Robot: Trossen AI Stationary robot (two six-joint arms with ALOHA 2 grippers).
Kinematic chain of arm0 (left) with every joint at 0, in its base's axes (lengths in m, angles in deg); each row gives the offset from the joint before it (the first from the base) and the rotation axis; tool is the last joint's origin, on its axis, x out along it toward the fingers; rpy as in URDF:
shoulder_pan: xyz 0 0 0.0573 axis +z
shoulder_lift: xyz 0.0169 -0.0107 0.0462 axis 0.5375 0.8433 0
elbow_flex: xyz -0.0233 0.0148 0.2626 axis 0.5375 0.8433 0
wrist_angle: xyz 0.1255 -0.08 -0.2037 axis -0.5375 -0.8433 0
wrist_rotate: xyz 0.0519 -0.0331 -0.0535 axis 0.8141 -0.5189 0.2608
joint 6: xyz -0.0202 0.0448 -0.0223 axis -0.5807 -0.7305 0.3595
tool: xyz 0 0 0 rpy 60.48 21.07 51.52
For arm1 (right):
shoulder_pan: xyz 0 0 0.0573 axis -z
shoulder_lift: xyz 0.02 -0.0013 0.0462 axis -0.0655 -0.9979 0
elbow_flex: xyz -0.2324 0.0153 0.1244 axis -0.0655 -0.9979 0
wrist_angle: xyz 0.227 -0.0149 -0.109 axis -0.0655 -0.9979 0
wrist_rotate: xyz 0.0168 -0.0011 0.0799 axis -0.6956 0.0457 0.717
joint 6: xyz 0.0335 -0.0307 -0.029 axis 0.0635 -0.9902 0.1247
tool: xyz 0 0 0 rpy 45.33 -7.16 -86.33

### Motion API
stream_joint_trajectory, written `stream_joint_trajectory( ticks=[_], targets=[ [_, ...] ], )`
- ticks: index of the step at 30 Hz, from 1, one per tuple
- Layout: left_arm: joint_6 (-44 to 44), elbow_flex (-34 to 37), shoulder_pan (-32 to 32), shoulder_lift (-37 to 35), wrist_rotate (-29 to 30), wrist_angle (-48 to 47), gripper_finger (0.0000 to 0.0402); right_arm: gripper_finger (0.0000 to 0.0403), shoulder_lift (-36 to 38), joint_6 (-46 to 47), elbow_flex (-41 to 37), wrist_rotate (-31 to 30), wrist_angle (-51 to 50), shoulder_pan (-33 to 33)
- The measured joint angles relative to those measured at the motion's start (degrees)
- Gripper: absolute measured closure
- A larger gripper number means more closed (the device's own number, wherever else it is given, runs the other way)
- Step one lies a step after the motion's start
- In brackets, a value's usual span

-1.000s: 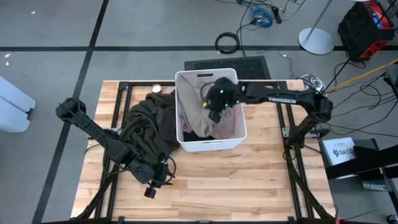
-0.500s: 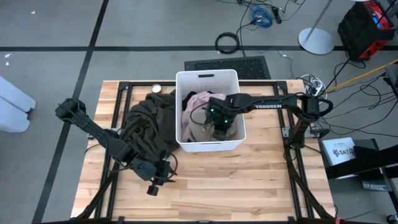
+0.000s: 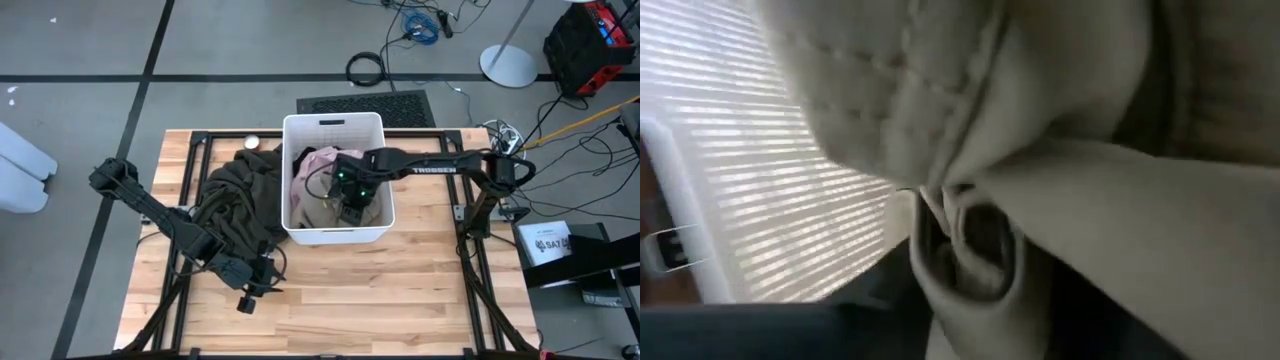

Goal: Sort clothes
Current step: Put the light brown shorts into the laundry bin

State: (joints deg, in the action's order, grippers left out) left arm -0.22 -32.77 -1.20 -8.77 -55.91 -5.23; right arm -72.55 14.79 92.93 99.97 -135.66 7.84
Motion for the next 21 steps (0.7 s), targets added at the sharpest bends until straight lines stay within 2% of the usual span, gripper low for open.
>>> stream_joint_trajectory(
  ticks=[4,8,21],
  targets=[
    [-0.04,0.0,0.0,0.0,0.0,0.36,0.0263,0.0203,0.4,0.06,5.32,1.0,-5.08,0.0],
    [-0.03,0.0,0.0,0.0,-0.01,1.06,0.0263,0.0182,0.4,1.34,11.59,0.97,-9.44,0.01],
    [0.03,0.0,-0.07,0.0,0.0,1.52,0.0263,0.0177,0.49,2.05,33.77,0.5,-17.09,0.02]
  ],
)
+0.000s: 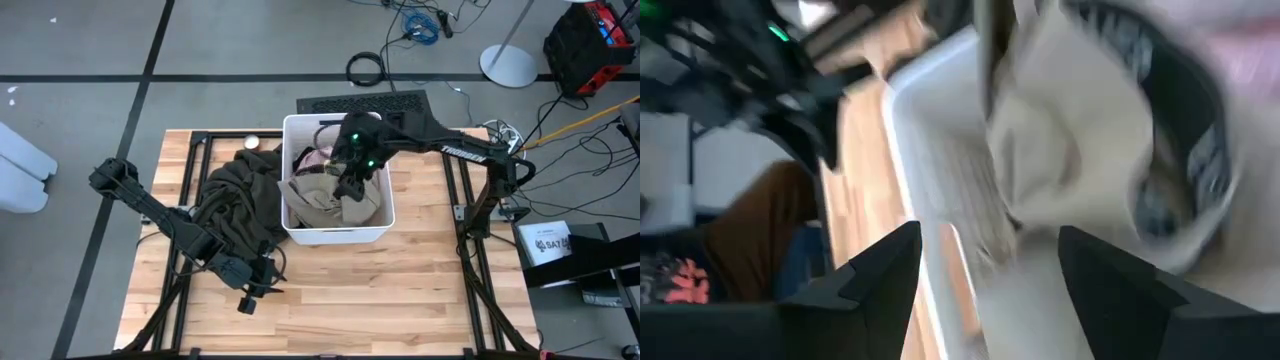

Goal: Sort clothes
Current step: Put the light brown shorts into the laundry bin, then move the white laundry bin to the top right of the table

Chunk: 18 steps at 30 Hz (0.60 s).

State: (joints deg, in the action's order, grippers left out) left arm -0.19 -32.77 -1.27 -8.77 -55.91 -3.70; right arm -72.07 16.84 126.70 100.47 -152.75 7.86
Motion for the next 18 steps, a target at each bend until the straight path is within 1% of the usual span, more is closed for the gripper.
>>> stream_joint_trajectory(
  ticks=[5,10,11,13,15,18],
  targets=[
    [0.04,0.01,0.0,0.0,-0.02,-0.28,0.0263,0.0177,0.02,0.0,7.2,0.0,-1.16,-0.3],
    [0.21,0.0,0.0,0.0,-0.02,-1.29,0.0263,0.0177,0.07,0.52,12.1,0.02,-3.44,-0.86],
    [1.41,0.0,0.0,0.0,0.19,-2.75,0.0263,0.0177,0.16,0.72,12.52,0.02,-4.25,-1.14],
    [5.15,0.0,0.04,0.0,2.49,-8.09,0.0263,0.0177,0.58,0.85,12.57,-0.45,-6.06,-2.02],
    [8.47,0.0,0.13,0.0,5.64,-14.35,0.0263,0.0177,0.99,0.85,12.57,-2.95,-8.59,-3.6],
    [12.44,0.02,0.17,0.0,8.48,-21.23,0.0263,0.0177,1.46,0.85,12.57,-11.2,-13.18,-6.47]
  ],
)
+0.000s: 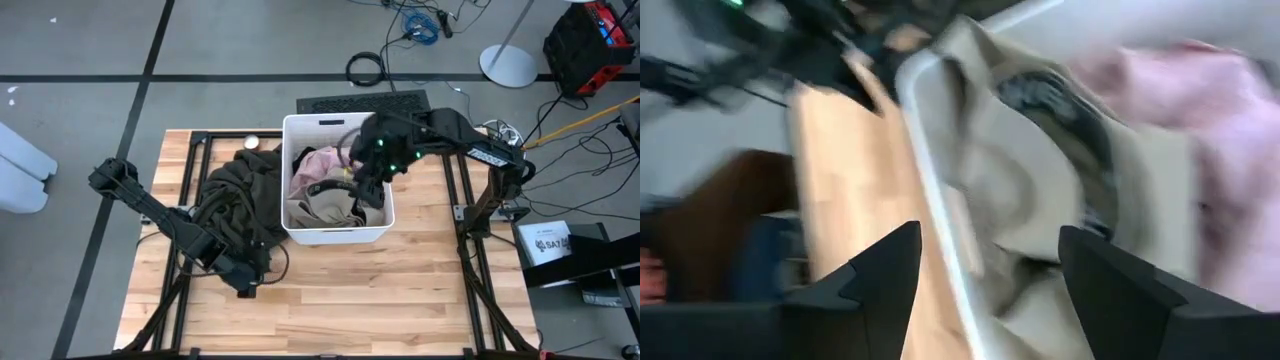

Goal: Sort clothes
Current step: Move the white laundry bin to the top right of the table

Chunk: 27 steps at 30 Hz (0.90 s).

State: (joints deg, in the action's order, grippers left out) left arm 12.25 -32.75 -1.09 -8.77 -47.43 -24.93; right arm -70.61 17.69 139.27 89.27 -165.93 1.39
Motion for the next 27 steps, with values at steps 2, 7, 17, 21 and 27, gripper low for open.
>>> stream_joint_trajectory(
  ticks=[2,7,17,21,27],
  targets=[
    [1.14,0.0,0.03,-0.16,2.09,-2.53,0.0263,0.0177,0.15,0.84,-0.02,-6.41,-2.87,-1.96],
    [8.66,0.02,1.99,-4.02,14.16,-9.86,0.0263,0.0177,0.22,7.69,-0.02,-14.98,-6.32,-7.51],
    [-8.93,0.02,15.47,-9.71,17.99,-11.23,0.0263,0.0177,0.25,14.87,-0.02,-28.05,-7.45,-23.87],
    [-19.26,0.02,24.47,-9.66,11.33,-8.95,0.0263,0.0177,0.27,19.05,-0.43,-36.31,-7.63,-32.16],
    [-32.21,0.02,38.01,-9.31,-2.69,-3.59,0.0263,0.0177,0.31,27.65,-5.2,-48.13,-7.34,-44.34]
  ],
)
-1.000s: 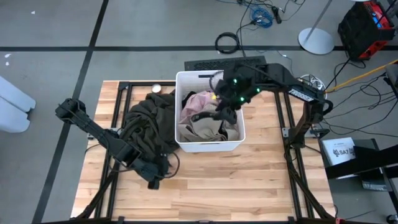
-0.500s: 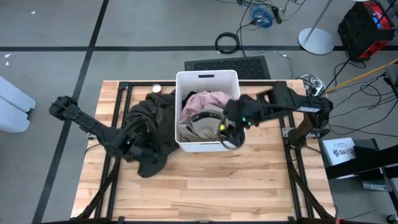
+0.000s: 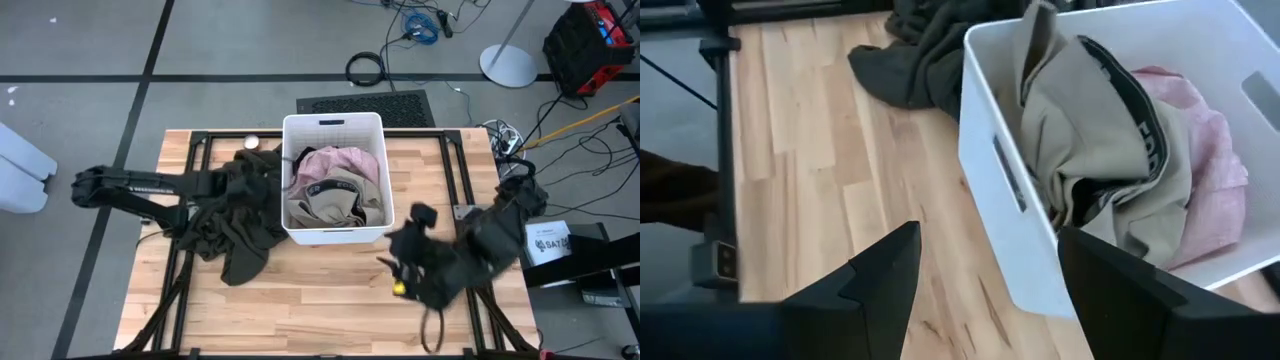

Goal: Sort clothes
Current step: Move the white laundry bin to the top right of the table

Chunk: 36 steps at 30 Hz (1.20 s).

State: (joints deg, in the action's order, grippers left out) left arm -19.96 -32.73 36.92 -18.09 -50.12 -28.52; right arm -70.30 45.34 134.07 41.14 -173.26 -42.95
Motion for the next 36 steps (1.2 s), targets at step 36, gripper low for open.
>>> stream_joint_trajectory(
  ticks=[36],
  targets=[
    [-22.24,-28.55,10.37,35.95,-20.66,18.3,0.0263,0.0234,-0.06,24.96,-23.0,-11.13,0.04,-14.94]
  ],
)
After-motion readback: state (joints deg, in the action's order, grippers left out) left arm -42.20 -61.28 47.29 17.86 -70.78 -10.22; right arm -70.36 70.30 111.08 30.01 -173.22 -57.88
